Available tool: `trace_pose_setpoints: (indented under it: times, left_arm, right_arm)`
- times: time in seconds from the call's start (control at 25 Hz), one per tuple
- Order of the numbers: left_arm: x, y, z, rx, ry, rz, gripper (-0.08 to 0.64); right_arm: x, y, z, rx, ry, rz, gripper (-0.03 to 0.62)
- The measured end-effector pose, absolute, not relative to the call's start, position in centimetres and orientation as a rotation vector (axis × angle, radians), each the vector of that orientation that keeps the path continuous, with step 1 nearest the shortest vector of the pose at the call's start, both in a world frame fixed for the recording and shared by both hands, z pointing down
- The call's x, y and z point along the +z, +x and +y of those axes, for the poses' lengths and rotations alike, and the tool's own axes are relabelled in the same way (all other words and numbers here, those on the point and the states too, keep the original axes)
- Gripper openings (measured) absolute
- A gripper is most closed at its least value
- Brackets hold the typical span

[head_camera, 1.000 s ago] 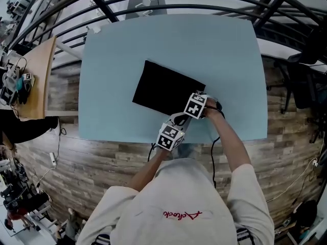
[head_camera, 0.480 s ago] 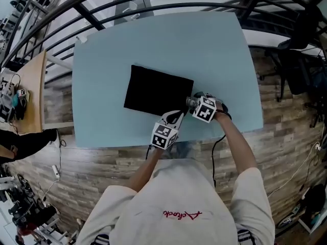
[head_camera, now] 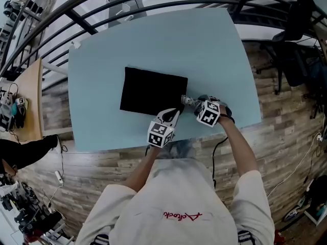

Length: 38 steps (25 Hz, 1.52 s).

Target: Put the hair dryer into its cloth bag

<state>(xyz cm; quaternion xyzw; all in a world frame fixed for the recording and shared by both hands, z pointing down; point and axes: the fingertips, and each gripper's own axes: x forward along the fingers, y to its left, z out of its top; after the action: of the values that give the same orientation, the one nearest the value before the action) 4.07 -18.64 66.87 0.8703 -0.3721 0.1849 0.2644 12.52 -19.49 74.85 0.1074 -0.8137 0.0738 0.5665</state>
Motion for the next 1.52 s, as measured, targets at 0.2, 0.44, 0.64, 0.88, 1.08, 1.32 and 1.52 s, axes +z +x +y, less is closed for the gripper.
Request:
trace_pose_setpoints:
  times: [0.2,0.44,0.64,0.88,1.08,1.32,1.52]
  left_arm:
    - [66.6,4.4,-18.5,0.497,2.358,-0.997,0.014]
    - [66.5,4.2,-18.4,0.489,2.37,-0.983,0.014]
    - [66.0,4.4,-18.1,0.478,2.377,-0.971,0.014]
    - [65.4,4.3,-18.5,0.454,2.387,-0.971,0.014]
    - [64.3,3.7,-18.6,0.402,2.4,-0.99,0.014]
    - [63.7,2.9,-19.1,0.358,2.392,-1.009,0.014]
    - [63.2,2.1,-19.5,0.333,2.38,-1.028,0.014]
  right_arm:
    - [75.7,12.0,-19.2,0.13,0.224,-1.869,0.259]
    - [74.8,11.4,-20.1,0.127,0.219,-1.875,0.245]
    - [73.0,9.6,-21.4,0.086,0.2,-1.897,0.244]
    - [72.4,6.0,-22.5,0.064,0.166,-1.938,0.244]
    - [72.0,3.6,-23.4,0.03,0.123,-1.965,0.244]
    - [71.4,0.6,-24.8,-0.006,0.071,-2.019,0.247]
    - [71.8,-1.6,-25.0,0.008,0.033,-2.053,0.249]
